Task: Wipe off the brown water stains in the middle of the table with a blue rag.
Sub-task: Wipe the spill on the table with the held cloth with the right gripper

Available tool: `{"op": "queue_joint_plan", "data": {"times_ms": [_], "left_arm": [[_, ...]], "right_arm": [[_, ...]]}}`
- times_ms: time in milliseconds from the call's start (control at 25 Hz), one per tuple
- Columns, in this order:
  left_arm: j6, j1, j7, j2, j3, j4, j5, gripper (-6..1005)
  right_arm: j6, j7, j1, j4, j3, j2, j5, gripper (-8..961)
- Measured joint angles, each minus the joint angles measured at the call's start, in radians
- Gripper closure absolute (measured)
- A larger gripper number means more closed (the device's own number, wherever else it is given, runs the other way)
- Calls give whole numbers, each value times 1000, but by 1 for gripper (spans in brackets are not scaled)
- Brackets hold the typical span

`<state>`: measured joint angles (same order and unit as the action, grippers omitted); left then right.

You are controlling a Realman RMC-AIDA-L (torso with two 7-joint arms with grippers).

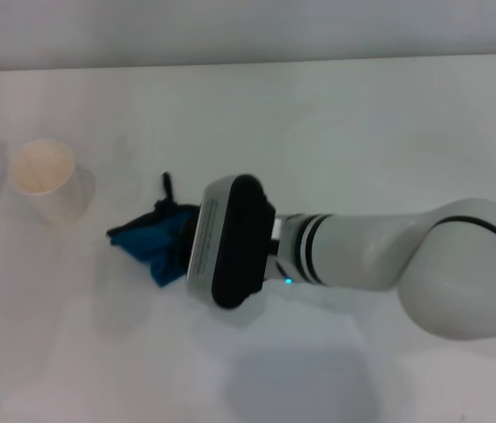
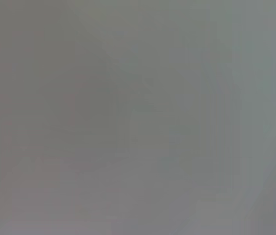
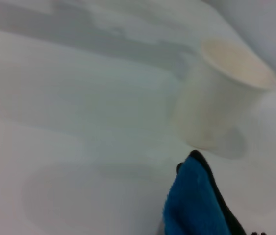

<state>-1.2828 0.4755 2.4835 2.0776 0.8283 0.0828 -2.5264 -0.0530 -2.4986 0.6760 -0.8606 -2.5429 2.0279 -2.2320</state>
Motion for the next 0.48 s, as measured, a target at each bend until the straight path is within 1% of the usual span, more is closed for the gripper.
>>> {"op": "queue_joint_plan", "data": {"times_ms": [160, 280, 480], "left_arm": [[7, 5, 0, -1, 0, 0, 0, 138], [10, 6, 0, -1, 0, 0, 0, 138], [10, 6, 0, -1, 1, 0, 0, 138]], "right_arm": [[-2, 0, 9, -12, -41, 0, 2, 896], [-5, 0, 16, -10, -48, 0, 2, 896], [1, 0, 27, 45, 0, 0, -1, 896]]}}
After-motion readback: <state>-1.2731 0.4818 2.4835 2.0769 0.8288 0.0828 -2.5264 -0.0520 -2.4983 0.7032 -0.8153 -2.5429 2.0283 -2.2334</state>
